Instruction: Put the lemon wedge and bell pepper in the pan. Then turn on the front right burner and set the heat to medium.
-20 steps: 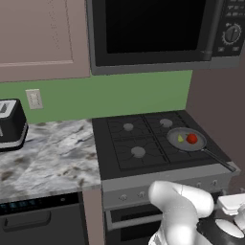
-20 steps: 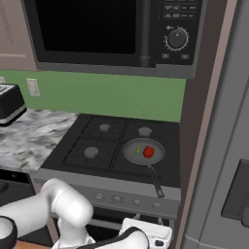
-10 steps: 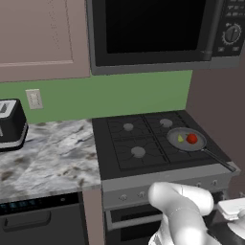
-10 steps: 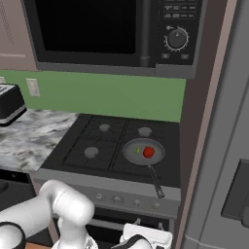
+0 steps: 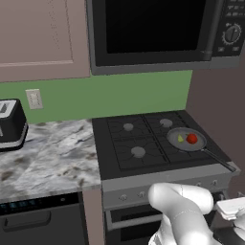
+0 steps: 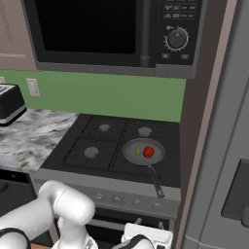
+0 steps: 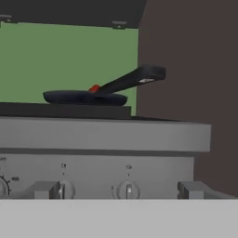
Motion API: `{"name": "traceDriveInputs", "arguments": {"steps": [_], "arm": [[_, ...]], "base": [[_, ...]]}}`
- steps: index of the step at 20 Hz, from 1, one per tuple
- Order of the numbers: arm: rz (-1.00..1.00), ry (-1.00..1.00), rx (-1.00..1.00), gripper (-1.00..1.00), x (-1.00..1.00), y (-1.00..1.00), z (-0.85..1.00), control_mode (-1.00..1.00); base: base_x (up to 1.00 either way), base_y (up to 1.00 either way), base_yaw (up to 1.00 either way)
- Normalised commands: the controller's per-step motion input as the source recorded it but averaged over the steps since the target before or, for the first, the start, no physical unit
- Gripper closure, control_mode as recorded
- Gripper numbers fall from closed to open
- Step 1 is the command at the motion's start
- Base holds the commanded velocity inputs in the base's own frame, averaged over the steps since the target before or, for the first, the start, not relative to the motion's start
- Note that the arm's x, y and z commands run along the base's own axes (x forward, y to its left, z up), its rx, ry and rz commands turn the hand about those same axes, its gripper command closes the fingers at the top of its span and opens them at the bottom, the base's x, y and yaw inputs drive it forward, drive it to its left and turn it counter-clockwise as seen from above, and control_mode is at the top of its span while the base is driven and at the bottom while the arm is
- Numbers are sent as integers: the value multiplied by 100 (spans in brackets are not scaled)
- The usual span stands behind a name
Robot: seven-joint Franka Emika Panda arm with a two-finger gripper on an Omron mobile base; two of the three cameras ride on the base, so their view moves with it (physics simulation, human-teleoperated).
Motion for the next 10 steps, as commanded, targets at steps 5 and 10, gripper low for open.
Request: {"name": "traceDriveInputs", "arguments": {"steps": [5,10], "arm": [[4,0,0,-100,22,0,0,-100],[5,0,0,-100,18,0,0,-100]], "base": [[0,0,0],[0,0,0]]}}
